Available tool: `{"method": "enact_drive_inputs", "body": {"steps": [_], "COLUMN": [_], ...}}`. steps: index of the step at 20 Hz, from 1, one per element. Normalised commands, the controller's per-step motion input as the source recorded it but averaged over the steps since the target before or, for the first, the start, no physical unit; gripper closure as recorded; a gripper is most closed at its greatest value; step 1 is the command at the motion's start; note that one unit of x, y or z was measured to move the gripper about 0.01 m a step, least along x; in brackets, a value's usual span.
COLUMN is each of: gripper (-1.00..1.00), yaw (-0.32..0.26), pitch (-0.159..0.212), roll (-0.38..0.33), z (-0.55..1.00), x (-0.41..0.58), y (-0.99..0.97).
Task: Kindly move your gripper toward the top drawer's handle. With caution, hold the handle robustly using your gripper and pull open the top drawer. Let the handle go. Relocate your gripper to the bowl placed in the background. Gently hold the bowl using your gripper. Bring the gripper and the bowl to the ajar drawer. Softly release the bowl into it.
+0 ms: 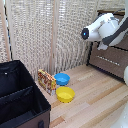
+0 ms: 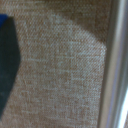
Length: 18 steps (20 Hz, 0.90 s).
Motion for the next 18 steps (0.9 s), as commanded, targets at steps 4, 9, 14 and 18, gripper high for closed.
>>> {"method": "enact_drive_inputs", "body": {"steps": [4, 9, 14, 18], "gripper": [1.0, 1.0, 1.0, 1.0], "yaw": [0.02, 0.017, 0.07, 0.014], "pitch": [0.0, 0.003, 0.077, 0.073], "roll": [-0.03, -0.019, -0.021, -0.043], "z": [0.01, 0.06, 0.13, 0.08], "x": [-0.016, -0.027, 0.041, 0.165], "y": [0.0, 0.24, 0.75, 0.92]}}
